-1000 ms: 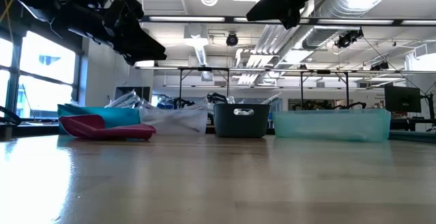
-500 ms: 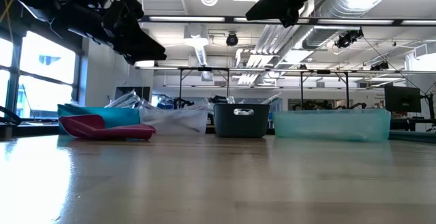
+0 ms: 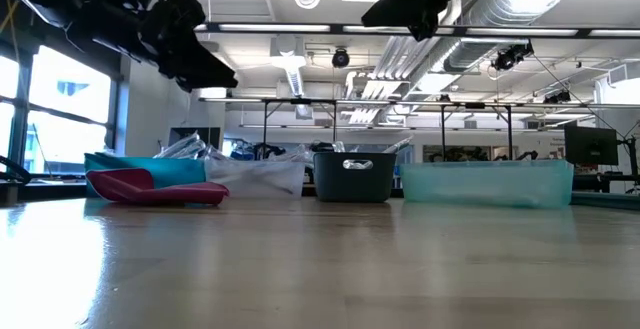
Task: Pick & Place Toothbrushes
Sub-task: Return to Home Position
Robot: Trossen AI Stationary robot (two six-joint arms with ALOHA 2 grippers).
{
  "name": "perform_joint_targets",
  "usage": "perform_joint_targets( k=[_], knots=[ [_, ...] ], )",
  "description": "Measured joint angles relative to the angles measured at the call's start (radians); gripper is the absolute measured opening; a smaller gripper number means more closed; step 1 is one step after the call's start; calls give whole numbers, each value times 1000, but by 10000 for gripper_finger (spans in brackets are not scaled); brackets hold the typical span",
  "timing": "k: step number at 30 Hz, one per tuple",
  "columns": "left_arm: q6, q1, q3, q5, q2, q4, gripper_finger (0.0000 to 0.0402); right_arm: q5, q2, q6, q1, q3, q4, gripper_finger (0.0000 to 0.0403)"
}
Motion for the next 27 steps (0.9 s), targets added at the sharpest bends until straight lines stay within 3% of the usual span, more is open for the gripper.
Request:
perform_joint_targets(
  k=[11, 27],
  knots=[
    [30, 0, 0, -2, -230, -208, 181, -130, -87, 20, -65, 0, -62, 2],
    [39, 0, 0, -61, -470, -366, 181, -128, -232, 20, -72, -15, -114, 2]
  ],
)
